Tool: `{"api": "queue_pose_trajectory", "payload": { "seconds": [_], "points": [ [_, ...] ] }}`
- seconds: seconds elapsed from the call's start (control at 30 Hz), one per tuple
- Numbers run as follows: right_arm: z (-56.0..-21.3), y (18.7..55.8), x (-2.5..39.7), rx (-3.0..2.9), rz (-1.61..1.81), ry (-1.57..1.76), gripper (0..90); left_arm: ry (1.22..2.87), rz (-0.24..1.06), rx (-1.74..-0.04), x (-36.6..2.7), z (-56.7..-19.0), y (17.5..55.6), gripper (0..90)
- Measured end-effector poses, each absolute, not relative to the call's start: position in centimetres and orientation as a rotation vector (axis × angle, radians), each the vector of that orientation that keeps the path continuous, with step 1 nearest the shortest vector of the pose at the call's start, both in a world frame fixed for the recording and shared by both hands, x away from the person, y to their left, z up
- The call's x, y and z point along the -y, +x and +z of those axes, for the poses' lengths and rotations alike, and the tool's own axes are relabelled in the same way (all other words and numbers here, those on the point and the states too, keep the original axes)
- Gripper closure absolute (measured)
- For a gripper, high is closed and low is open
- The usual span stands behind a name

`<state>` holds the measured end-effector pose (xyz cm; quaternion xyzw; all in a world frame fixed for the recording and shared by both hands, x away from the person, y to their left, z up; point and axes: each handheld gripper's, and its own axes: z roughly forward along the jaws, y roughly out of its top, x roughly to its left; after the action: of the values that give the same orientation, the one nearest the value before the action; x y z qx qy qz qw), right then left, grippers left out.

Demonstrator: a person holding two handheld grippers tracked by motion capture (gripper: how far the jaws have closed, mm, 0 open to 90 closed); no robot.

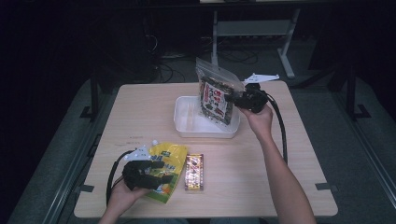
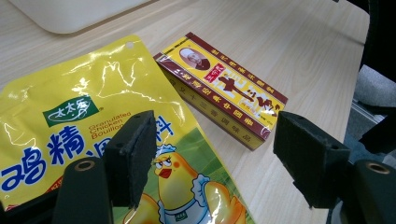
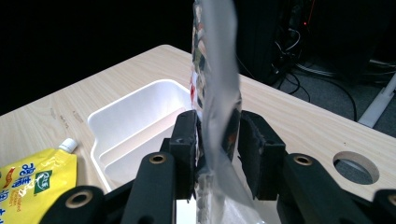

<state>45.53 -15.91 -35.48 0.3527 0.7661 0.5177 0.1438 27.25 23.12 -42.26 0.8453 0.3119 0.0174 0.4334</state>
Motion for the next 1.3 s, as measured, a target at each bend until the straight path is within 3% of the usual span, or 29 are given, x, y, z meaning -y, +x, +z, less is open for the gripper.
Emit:
{"api": "queue_pose_trajectory", "payload": {
  "seconds": [0.5,1.3],
  "points": [
    [-35.2,44.7,16.3,-2.238,1.488,1.031,46.7,2.109,0.051,-0.778,-23.2,-42.2,27.3,28.8],
    [-35.4,41.9,18.5,-2.257,1.482,1.077,39.5,2.118,0.071,-0.788,-23.3,-42.1,27.3,27.8]
  ]
}}
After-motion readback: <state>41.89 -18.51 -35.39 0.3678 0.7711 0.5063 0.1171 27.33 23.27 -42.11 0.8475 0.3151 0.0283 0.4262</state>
